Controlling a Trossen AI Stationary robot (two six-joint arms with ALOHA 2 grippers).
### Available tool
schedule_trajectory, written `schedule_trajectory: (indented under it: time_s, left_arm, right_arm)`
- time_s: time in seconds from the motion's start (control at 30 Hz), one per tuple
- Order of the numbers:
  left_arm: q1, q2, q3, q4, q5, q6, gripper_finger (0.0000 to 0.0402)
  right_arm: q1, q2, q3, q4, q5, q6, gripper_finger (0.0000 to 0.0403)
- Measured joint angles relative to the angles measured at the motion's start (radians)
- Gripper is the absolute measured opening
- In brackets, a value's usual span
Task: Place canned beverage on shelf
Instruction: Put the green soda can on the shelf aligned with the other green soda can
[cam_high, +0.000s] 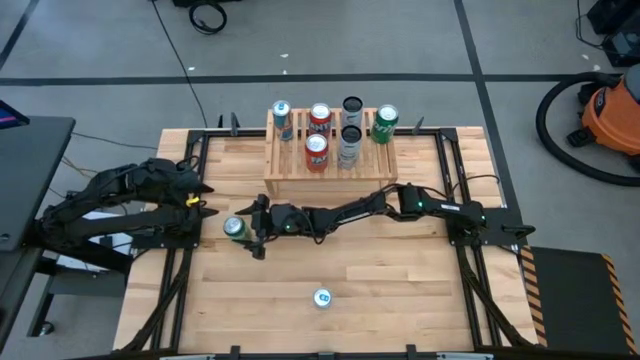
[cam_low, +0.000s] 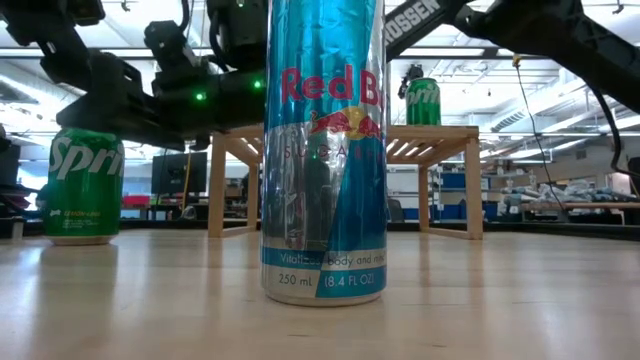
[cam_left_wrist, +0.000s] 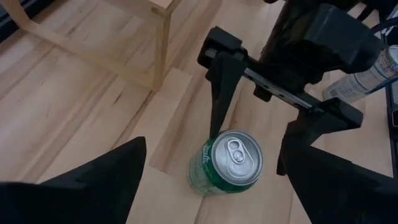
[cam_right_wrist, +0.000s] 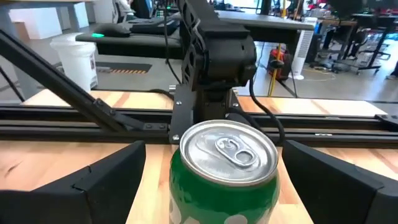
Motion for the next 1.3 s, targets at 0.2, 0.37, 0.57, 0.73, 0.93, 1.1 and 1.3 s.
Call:
schedule_trajectory:
  time_s: [0.2, 0.37, 0.57, 0.73, 0.93, 1.1, 1.3]
  left_arm:
    - [0.0, 0.0, 0.0, 0.01, 0.0, 0.0, 0.0373]
    - [0.0, 0.0, 0.0, 0.016, 0.0, 0.0, 0.0373]
    - [0.0, 0.0, 0.0, 0.026, 0.0, 0.0, 0.0373]
    - [0.0, 0.0, 0.0, 0.04, 0.0, -0.001, 0.0373]
    - [0.0, 0.0, 0.0, 0.044, 0.0, -0.019, 0.0373]
    - [0.0, 0.0, 0.0, 0.044, 0.0, -0.021, 0.0373]
    - [0.0, 0.0, 0.0, 0.044, 0.0, -0.021, 0.0373]
  right_arm:
    - [-0.019, 0.001, 0.0, -0.018, -0.038, 0.0, 0.0387]
    - [-0.03, 0.001, 0.0, -0.032, -0.075, 0.01, 0.0387]
    - [-0.038, 0.001, 0.0, -0.038, -0.145, -0.005, 0.0387]
    - [-0.043, 0.001, 0.0, -0.04, -0.171, -0.033, 0.0387]
    - [-0.049, 0.001, 0.0, -0.061, -0.204, -0.03, 0.0386]
    - [-0.047, 0.001, 0.001, -0.083, -0.151, -0.032, 0.0373]
    - [-0.048, 0.001, 0.0, -0.084, -0.129, -0.028, 0.0354]
